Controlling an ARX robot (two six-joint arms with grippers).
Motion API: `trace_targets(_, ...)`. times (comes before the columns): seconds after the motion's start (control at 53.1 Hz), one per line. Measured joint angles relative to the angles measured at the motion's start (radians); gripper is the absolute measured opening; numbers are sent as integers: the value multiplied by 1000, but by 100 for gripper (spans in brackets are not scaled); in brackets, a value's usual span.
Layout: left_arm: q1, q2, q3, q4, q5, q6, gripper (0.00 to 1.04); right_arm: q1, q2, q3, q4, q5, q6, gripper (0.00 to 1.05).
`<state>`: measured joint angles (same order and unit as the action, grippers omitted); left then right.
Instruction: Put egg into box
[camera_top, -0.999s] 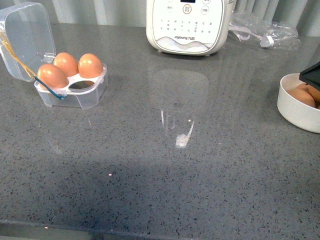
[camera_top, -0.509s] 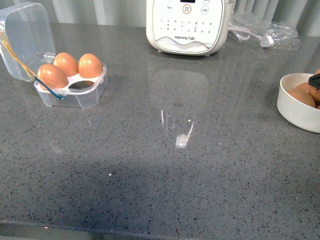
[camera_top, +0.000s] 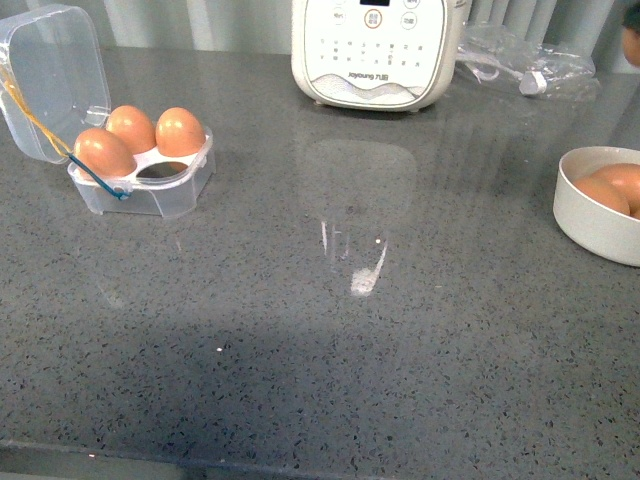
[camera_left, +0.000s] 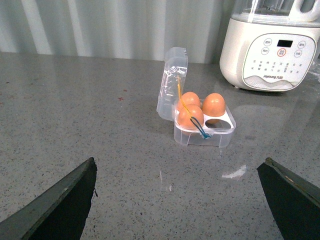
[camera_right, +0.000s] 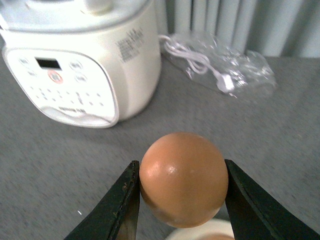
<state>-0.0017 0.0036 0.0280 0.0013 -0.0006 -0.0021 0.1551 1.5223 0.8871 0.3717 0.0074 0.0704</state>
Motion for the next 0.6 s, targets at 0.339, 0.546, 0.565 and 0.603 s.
trace_targets(0.339, 0, 0, 0, 0, 0, 0, 98, 248, 283, 323, -17, -172, 99, 41)
trace_targets(0.546, 0, 0, 0, 0, 0, 0, 98, 333, 321, 361, -100, -401, -5, 41)
trace_targets(0.565, 0, 0, 0, 0, 0, 0, 98, 334, 324, 362, -105, -413, -15, 41)
trace_targets(0.603, 0, 0, 0, 0, 0, 0, 98, 335, 333, 365, -111, -442, -36, 41)
